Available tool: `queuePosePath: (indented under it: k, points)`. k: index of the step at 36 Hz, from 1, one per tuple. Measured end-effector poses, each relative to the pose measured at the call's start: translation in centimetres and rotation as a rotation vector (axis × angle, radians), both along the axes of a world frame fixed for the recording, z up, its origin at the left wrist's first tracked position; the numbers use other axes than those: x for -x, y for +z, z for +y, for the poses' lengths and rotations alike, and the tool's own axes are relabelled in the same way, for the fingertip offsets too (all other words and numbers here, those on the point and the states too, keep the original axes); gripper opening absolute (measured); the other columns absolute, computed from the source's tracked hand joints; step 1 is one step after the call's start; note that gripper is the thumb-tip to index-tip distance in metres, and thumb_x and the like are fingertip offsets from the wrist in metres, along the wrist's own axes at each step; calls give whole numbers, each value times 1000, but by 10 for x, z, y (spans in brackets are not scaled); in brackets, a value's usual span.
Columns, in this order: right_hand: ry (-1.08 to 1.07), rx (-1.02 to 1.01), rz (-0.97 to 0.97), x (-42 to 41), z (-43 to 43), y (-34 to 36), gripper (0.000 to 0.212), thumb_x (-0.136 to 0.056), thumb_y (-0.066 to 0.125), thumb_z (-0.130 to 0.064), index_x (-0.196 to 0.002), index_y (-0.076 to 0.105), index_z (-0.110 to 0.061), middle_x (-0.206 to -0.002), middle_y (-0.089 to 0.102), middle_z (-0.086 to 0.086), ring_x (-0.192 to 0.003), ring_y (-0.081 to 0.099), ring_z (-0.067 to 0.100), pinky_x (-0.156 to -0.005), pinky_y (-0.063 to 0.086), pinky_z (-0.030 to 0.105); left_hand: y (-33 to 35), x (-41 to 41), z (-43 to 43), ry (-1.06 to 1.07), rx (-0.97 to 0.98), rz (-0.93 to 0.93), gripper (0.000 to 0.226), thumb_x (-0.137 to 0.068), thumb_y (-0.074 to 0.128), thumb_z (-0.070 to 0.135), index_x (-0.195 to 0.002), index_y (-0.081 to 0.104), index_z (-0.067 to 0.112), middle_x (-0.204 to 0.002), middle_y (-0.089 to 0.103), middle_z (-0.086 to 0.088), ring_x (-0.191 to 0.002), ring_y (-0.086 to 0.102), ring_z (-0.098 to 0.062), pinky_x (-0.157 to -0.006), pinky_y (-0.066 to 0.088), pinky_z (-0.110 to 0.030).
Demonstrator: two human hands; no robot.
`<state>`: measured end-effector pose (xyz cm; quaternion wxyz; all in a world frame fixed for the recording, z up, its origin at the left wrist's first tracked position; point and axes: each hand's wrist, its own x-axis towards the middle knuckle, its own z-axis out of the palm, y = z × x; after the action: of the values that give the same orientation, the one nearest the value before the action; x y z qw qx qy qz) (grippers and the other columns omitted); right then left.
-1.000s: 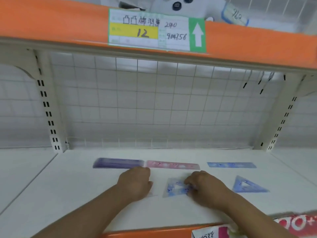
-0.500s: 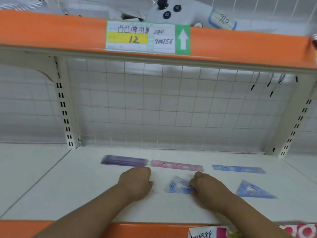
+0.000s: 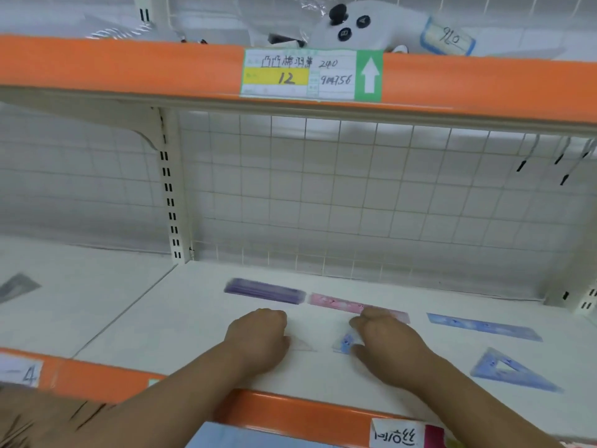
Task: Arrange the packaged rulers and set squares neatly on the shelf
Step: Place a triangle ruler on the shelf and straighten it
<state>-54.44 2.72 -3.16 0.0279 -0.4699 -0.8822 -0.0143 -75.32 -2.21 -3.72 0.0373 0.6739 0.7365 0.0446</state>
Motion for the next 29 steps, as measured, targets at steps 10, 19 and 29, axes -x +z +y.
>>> queuePosePath:
  k: [10, 19, 29]
  points:
    - [294, -40, 61, 112, -31, 24, 35, -95, 51, -40, -120, 57, -16, -124, 50, 5, -119, 47, 23, -94, 44, 33, 13, 73, -52, 174, -103, 56, 28, -98, 41, 33, -114, 58, 19, -118, 59, -1, -111, 55, -20, -84, 45, -30]
    - [458, 3, 46, 244, -70, 30, 40, -97, 47, -40, -129, 51, -17, -126, 46, 5, -123, 42, 23, -96, 43, 34, 24, 190, -132, 361, -114, 75, 23, -95, 41, 18, -106, 61, 11, -108, 62, -5, -100, 57, -22, -72, 43, -29]
    - [540, 31, 81, 402, -143, 28, 41, -97, 46, -40, -133, 49, -19, -128, 46, 4, -124, 41, 23, -96, 43, 36, 34, 342, -227, 456, -161, 94, 25, -97, 41, 23, -100, 62, 10, -98, 63, -6, -84, 57, -21, -63, 38, -27]
